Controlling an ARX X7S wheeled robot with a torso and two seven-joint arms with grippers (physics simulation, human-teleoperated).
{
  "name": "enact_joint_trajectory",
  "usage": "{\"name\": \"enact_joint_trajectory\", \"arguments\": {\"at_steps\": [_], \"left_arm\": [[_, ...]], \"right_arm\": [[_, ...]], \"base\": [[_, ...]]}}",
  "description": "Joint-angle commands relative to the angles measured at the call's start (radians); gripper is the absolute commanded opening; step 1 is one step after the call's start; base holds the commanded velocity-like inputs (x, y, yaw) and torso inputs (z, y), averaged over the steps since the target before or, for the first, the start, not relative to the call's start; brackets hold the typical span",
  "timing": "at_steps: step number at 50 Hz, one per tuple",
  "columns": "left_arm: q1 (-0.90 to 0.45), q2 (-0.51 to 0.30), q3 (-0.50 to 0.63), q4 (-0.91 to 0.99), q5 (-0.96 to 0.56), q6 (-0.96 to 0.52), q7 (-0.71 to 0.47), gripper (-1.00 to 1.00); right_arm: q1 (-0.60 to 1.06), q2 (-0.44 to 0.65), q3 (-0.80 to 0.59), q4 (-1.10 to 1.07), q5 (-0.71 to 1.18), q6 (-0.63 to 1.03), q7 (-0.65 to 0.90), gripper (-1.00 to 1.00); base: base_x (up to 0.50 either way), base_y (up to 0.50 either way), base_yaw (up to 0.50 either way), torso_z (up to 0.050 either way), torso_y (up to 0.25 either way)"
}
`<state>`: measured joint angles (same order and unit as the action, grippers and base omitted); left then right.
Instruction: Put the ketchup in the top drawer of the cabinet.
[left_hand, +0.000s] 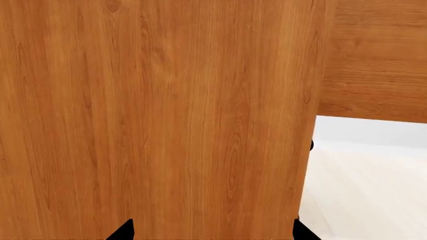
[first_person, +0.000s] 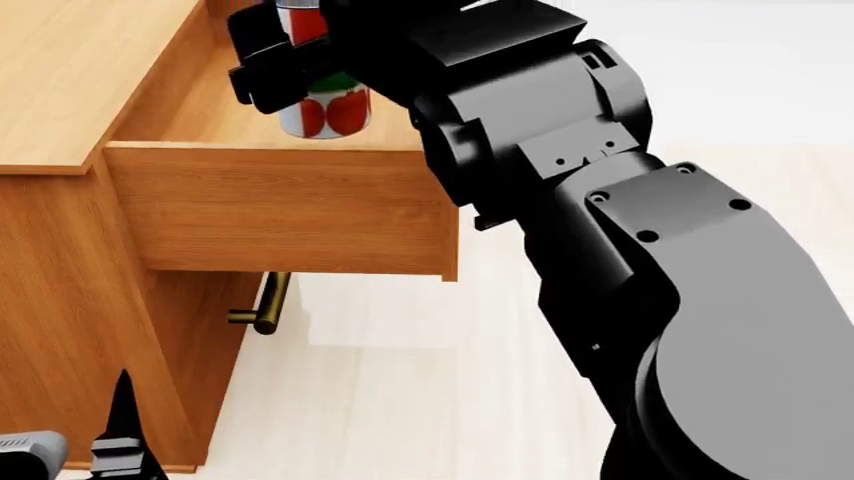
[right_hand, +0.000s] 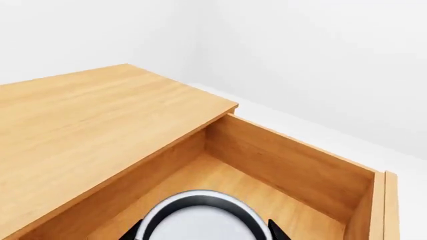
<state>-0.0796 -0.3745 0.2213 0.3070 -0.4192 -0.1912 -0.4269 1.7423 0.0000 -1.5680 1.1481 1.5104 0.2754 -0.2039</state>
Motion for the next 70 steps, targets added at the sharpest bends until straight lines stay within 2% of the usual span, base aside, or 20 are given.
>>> {"name": "enact_joint_trajectory", "arguments": {"at_steps": [1,48,49,70], "left_arm": [[0.000,-0.001,0.002,-0.005,-0.001,0.004,0.000,1.00],[-0.006,-0.008,0.006,-0.021,-0.009,0.011,-0.005,1.00],[-0.005,-0.009,0.005,-0.018,-0.010,0.009,-0.006,1.00],[-0.006,-0.014,0.006,-0.018,-0.013,0.011,-0.010,1.00]], "right_arm": [[-0.018,0.000,0.011,-0.002,-0.039,-0.015,-0.011,-1.00],[-0.040,0.000,0.012,-0.002,-0.032,-0.028,-0.012,-1.00],[-0.041,0.000,0.011,-0.002,-0.034,-0.029,-0.011,1.00],[-0.026,0.000,0.011,-0.013,-0.016,-0.077,-0.013,1.00]], "base": [[0.00,0.00,0.00,0.000,0.000],[0.00,0.00,0.00,0.000,0.000],[0.00,0.00,0.00,0.000,0.000],[0.00,0.00,0.00,0.001,0.000]]}}
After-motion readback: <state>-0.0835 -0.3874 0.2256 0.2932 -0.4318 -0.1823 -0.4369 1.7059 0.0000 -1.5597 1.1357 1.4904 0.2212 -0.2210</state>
